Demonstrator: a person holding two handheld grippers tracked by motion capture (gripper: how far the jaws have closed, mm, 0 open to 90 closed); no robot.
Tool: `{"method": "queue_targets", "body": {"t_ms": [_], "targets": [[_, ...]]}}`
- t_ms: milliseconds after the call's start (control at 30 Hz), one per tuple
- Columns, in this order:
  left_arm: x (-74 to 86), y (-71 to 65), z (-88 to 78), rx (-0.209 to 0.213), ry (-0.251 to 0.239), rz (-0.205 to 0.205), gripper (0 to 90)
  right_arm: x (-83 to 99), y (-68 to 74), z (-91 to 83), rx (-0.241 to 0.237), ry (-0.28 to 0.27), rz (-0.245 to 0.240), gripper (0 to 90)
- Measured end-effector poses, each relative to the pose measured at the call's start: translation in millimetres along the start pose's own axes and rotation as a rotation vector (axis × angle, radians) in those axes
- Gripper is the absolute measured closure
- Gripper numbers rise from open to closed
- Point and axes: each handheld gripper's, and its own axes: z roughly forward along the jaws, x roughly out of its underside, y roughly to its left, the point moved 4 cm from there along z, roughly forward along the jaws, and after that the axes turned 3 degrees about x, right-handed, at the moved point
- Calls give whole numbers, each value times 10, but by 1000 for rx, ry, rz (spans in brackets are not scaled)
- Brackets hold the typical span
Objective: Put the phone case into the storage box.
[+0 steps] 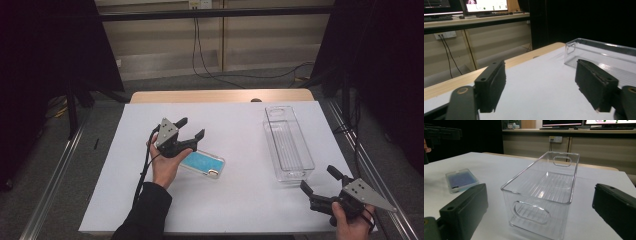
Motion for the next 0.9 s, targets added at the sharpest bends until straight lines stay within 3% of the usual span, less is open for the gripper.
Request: {"method": "queue_targets", "body": {"t_ms": [33,133,333,533,667,867,900], "targets": [[4,-13,12,13,-4,-11,327,1,2,-1,-3,2,1,0],[1,-13,19,17,-3,-18,307,0,3,-4,-2,0,1,0],[16,29,-2,25,13,-37,438,1,3,-8,-3,1,1,0],[2,22,-18,39,12,-26,579,0,9,-7,-3,1,1,0],[12,9,-15,65,23,-17,702,1,7,-8,-5,1,0,0],[22,-34,3,103,35,-3,797,2,11,-6,-7,3,2,0],[29,-33,4,104,40,0,851,1,9,-6,-7,2,2,0]]}}
